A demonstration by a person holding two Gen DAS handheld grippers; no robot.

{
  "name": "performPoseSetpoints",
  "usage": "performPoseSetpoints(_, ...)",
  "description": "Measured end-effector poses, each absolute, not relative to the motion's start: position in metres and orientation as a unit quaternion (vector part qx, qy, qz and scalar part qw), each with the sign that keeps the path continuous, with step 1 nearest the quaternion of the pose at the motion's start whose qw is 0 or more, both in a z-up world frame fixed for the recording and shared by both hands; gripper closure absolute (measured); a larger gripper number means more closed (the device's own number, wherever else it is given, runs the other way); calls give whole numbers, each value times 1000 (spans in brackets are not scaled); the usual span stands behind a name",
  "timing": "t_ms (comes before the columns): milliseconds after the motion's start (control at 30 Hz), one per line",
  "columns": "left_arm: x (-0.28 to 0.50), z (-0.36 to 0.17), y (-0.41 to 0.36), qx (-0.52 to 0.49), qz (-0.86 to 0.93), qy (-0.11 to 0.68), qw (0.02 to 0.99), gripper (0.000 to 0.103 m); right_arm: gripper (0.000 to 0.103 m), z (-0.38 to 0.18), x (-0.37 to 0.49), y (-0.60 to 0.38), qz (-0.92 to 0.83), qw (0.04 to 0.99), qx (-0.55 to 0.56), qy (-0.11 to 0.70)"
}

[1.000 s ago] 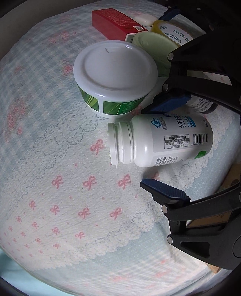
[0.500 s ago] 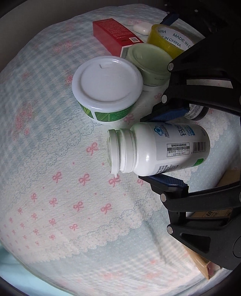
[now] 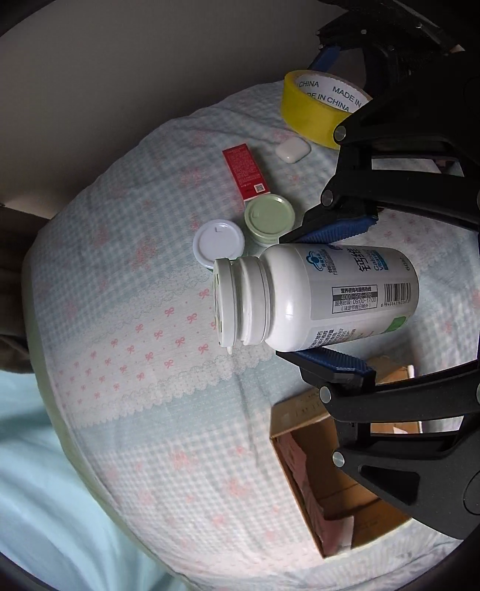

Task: Organize rigid objects
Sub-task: 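Carry the pill bottle with the left gripper while the right gripper carries the tape into the box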

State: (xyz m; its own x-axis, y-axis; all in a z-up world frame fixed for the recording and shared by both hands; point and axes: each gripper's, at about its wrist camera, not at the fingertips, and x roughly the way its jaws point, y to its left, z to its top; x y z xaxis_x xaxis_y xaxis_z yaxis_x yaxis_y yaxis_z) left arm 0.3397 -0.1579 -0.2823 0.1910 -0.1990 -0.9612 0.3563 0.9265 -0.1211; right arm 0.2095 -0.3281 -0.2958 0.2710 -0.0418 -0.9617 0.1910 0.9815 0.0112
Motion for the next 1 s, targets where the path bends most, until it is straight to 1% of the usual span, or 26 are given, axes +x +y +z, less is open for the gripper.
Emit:
performPoseSetpoints(133,321,-235,-107,30,-170,582,794,56,8,-248,217,-298,-33,813,35,580)
performPoseSetpoints(200,313,-221,-77,16,-161,572,804,56,8,-229,223,-279,-17,821,16,570)
performPoseSetpoints(267,307,-212,-43,5,-150,565,812,56,8,-213,229,-253,-3,829,6,559)
performPoseSetpoints(367,295,-204,10,5,-138,554,821,56,8,-194,235,-216,15,838,20,546)
performPoseSetpoints(500,285,-209,75,9,-126,560,819,56,8,-183,239,-157,34,840,31,541)
performPoseSetpoints(633,286,-226,127,21,-112,570,814,56,8,-192,247,-96,67,837,17,543)
performPoseSetpoints(733,291,-245,156,17,-103,583,806,56,8,-211,257,-59,89,826,-8,556)
performPoseSetpoints(867,303,-275,179,6,-93,600,794,56,8,-240,272,-20,118,815,-42,566)
performPoseSetpoints(1000,318,-309,190,-2,-85,622,779,56,7,-280,288,4,155,796,-73,580)
